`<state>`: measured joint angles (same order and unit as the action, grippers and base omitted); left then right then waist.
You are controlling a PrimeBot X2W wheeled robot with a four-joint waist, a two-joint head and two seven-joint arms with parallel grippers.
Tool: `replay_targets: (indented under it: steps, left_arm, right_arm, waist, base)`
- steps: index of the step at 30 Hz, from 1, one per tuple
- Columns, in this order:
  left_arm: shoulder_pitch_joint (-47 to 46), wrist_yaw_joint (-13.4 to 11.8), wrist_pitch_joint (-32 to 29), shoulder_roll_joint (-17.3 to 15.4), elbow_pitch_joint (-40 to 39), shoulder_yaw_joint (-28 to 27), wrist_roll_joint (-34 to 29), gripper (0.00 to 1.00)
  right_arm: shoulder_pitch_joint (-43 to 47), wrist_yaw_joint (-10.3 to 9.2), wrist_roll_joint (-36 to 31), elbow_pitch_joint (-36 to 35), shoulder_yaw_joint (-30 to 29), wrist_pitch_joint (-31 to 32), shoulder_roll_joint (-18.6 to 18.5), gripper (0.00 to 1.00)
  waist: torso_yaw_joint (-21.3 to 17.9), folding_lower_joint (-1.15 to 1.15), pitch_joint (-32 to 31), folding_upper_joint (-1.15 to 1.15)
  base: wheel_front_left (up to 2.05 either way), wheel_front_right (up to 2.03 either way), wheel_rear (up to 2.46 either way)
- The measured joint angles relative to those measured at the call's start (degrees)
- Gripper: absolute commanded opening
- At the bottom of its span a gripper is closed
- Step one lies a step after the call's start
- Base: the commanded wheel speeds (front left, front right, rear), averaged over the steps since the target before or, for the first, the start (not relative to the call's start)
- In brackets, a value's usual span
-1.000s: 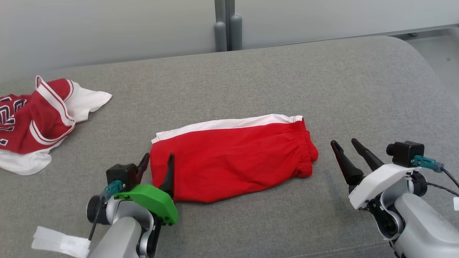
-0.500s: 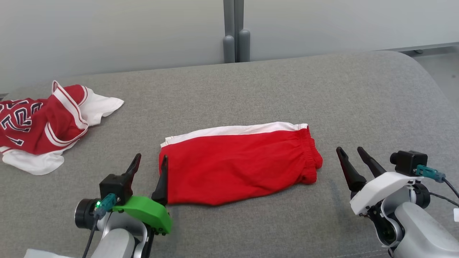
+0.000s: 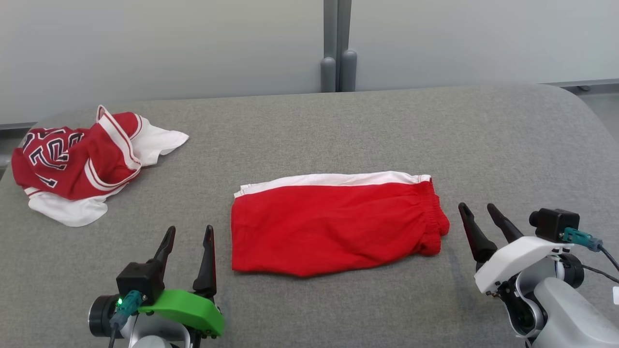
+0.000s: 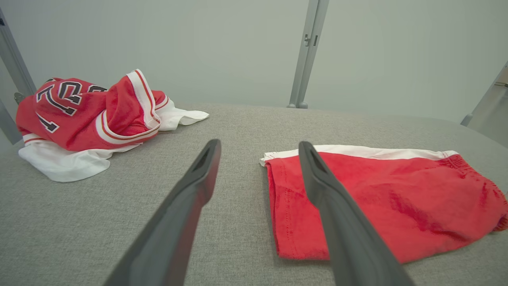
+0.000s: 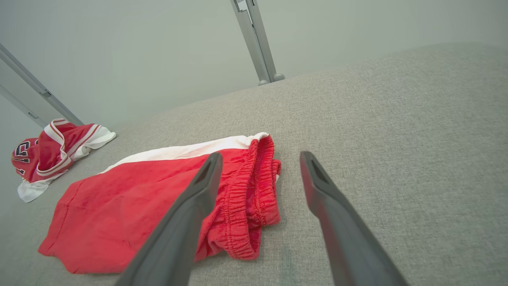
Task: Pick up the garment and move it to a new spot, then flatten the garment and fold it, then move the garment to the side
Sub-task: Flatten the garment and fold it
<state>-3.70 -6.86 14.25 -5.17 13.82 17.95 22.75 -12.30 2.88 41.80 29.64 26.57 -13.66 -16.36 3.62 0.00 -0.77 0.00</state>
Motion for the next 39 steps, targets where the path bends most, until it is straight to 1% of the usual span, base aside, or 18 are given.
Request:
replay_targets:
  steps: [2,4,7,10,19,24,29,36,38,39]
  left_arm:
    - [0.4,0.0,0.0,0.1,-0.9,0.0,-0.4,1.00]
    - [0.8,0.0,0.0,0.3,-2.2,0.3,-1.1,1.00]
    - [0.8,0.0,0.0,0.4,-3.5,0.7,-2.1,1.00]
    - [0.9,0.0,0.0,0.6,-4.2,1.0,-2.5,1.00]
    - [1.9,-0.1,0.2,0.8,-5.7,1.4,-3.4,1.00]
    - [2.0,-0.1,0.2,1.1,-7.0,1.0,-3.4,1.00]
    - [2.9,-0.1,0.2,1.2,-7.6,-0.6,-3.4,1.00]
    - [3.4,-0.1,0.2,1.7,-8.3,-0.7,-3.4,1.00]
    - [3.5,-0.1,0.2,1.9,-8.4,-0.7,-3.4,1.00]
    - [3.7,-0.1,0.2,1.9,-8.5,-0.7,-3.4,1.00]
  right_arm:
    - [0.0,-0.01,0.0,0.8,0.0,0.0,0.0,1.00]
    - [0.0,-0.33,0.2,2.5,0.1,1.2,-0.3,1.00]
    - [-0.3,-0.32,1.6,3.9,-0.3,2.9,0.1,1.00]
    - [-1.0,-0.32,3.6,5.2,-1.2,4.1,0.5,1.00]
    - [-4.3,-0.49,6.1,9.3,-3.6,6.7,0.5,1.00]
    - [-5.0,-1.49,6.2,11.9,-3.7,8.1,0.4,1.00]
    - [-6.2,-1.52,6.2,13.5,-3.4,9.0,0.4,1.00]
    - [-6.5,-1.37,7.4,15.4,-3.9,10.2,1.1,1.00]
    - [-6.8,-0.77,8.0,15.7,-4.1,10.4,1.6,1.00]
    - [-7.1,-0.24,8.7,15.9,-4.3,10.6,2.1,0.82]
  waist:
    - [0.6,0.00,0.1,0.00]
    - [1.6,0.00,0.3,0.00]
    - [2.8,0.00,0.8,0.00]
    - [4.1,0.00,1.4,0.00]
    - [8.6,0.00,3.6,0.00]
    - [10.8,0.00,4.9,0.00]
    - [11.7,0.00,6.3,0.00]
    - [11.8,0.00,7.0,0.00]
    - [11.7,0.00,7.0,0.00]
    - [11.6,0.00,7.1,0.00]
  base:
    - [0.00,0.00,0.00]
    - [0.00,0.00,0.00]
    - [0.00,0.00,0.00]
    - [0.00,0.00,0.00]
    - [0.00,0.00,0.00]
    - [0.00,0.00,0.00]
    - [0.00,0.00,0.00]
    - [0.00,0.00,0.00]
    - [0.00,0.00,0.00]
    - [0.00,0.00,0.00]
